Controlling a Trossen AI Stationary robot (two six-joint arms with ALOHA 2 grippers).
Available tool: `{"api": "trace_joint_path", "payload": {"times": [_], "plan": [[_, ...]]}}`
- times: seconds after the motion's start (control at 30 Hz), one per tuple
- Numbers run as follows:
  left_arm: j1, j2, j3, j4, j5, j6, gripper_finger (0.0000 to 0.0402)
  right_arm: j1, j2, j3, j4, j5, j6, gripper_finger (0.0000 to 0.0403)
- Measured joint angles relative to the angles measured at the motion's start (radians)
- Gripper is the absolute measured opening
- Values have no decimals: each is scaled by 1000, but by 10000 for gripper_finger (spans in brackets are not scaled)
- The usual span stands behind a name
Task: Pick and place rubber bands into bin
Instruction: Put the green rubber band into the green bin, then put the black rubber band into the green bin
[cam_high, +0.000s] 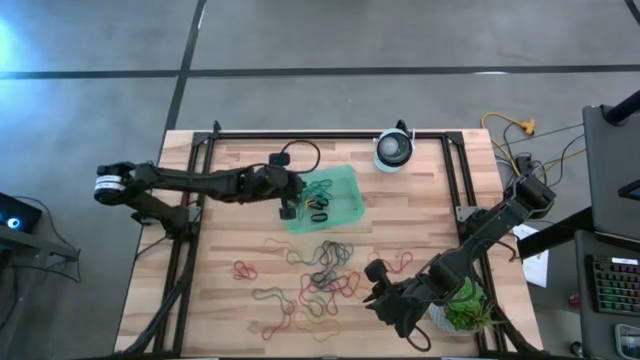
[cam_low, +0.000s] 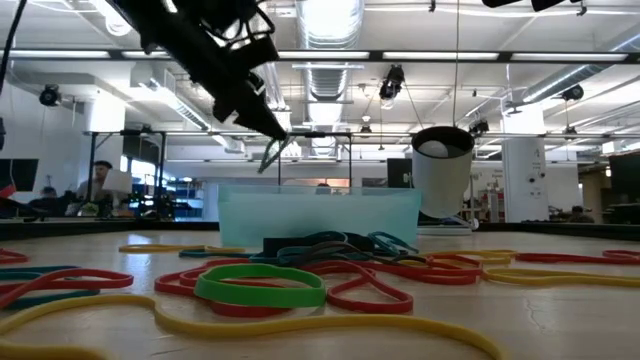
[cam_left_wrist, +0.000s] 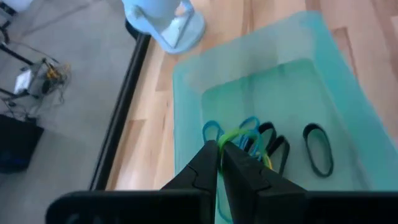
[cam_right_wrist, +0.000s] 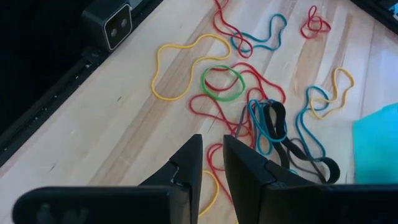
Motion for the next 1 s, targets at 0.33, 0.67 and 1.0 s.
{"api": "trace_joint_path", "payload": {"times": [0.33,0.67,1.0], "plan": [[70,165,2,41,10,3,8,0,0,-4,0,0,0,59],[89,220,7,44,14,-8,48,0,0,-7,0,0,0,59],[82,164,19,-106,46,-58,91,0,0,-12,1,0,19,59]]}}
